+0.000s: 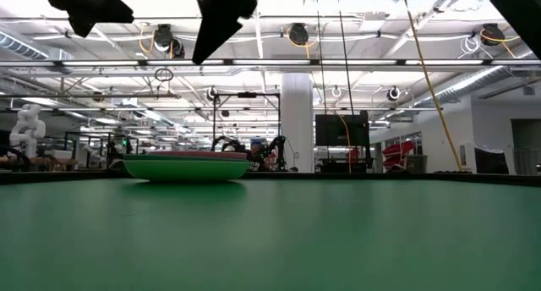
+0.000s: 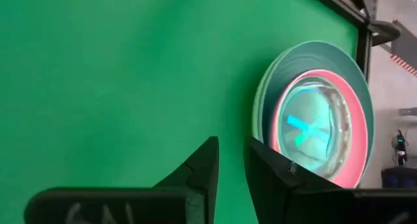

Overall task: Stack plastic plates
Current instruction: Return to Home Position

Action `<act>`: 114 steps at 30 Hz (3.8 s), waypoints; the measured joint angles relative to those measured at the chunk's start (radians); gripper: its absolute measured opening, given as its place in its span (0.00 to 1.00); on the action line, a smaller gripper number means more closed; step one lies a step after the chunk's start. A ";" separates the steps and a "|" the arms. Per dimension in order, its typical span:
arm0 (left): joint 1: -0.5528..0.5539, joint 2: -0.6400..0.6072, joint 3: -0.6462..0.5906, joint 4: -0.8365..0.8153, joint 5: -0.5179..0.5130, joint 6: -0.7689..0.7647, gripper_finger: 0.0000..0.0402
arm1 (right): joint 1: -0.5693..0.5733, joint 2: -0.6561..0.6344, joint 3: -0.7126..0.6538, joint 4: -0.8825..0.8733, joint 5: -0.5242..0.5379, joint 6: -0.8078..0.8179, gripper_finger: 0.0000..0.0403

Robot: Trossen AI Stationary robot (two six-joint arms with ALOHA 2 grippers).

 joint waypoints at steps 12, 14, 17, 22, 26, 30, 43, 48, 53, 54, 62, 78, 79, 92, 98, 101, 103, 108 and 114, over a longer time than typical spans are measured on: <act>-0.213 0.059 0.000 0.002 -0.155 -0.008 0.18 | 0.062 -0.176 -0.284 -0.043 0.001 0.074 0.10; -0.240 0.068 0.000 0.002 -0.171 -0.014 0.18 | 0.061 -0.266 -0.447 0.040 -0.009 0.092 0.09; -0.267 0.082 0.000 0.002 -0.188 -0.019 0.18 | 0.059 -0.431 -0.741 0.261 -0.025 0.111 0.08; -0.279 0.124 0.000 0.003 -0.191 0.020 0.18 | 0.059 -0.699 -1.189 0.671 -0.022 0.115 0.08; -0.261 0.165 0.000 0.056 -0.231 0.097 0.18 | 0.042 -0.883 -1.456 0.935 -0.020 0.114 0.08; -0.219 0.189 0.000 0.149 -0.236 0.225 0.18 | 0.026 -1.067 -1.653 1.088 -0.017 0.114 0.08; -0.025 0.100 -0.107 0.339 0.026 0.537 0.18 | 0.010 -1.681 -2.008 1.157 -0.018 0.117 0.08; 0.054 -0.057 -0.183 0.361 0.087 0.526 0.18 | 0.010 -1.878 -2.098 1.138 -0.016 0.114 0.08; 0.140 -0.219 -0.253 0.373 0.150 0.521 0.18 | 0.010 -2.047 -2.162 1.085 0.025 0.113 0.08; 0.156 -0.246 -0.269 0.371 0.151 0.517 0.18 | 0.010 -2.076 -2.170 1.073 0.027 0.114 0.08; 0.245 -0.413 -0.388 0.370 0.196 0.472 0.18 | 0.010 -2.267 -2.191 0.950 0.030 0.114 0.08; 0.326 -0.521 -0.582 0.422 0.251 0.359 0.18 | 0.008 -2.264 -2.330 1.101 0.028 0.167 0.08; 0.327 -0.521 -0.586 0.428 0.264 0.360 0.18 | 0.006 -2.260 -2.330 1.108 0.020 0.166 0.08; 0.328 -0.513 -0.587 0.430 0.274 0.355 0.18 | 0.004 -2.242 -2.332 1.092 0.007 0.113 0.08; 0.328 -0.513 -0.587 0.430 0.274 0.355 0.18 | 0.004 -2.243 -2.333 1.092 0.005 0.121 0.08; 0.328 -0.513 -0.587 0.429 0.273 0.354 0.18 | 0.004 -2.243 -2.334 1.092 0.005 0.113 0.08; 0.328 -0.513 -0.587 0.429 0.273 0.353 0.18 | 0.004 -2.243 -2.334 1.091 0.004 0.113 0.08; 0.328 -0.513 -0.587 0.429 0.272 0.353 0.18 | 0.004 -2.243 -2.334 1.091 0.004 0.113 0.08; 0.328 -0.513 -0.587 0.429 0.272 0.353 0.18 | 0.004 -2.243 -2.335 1.091 0.004 0.113 0.08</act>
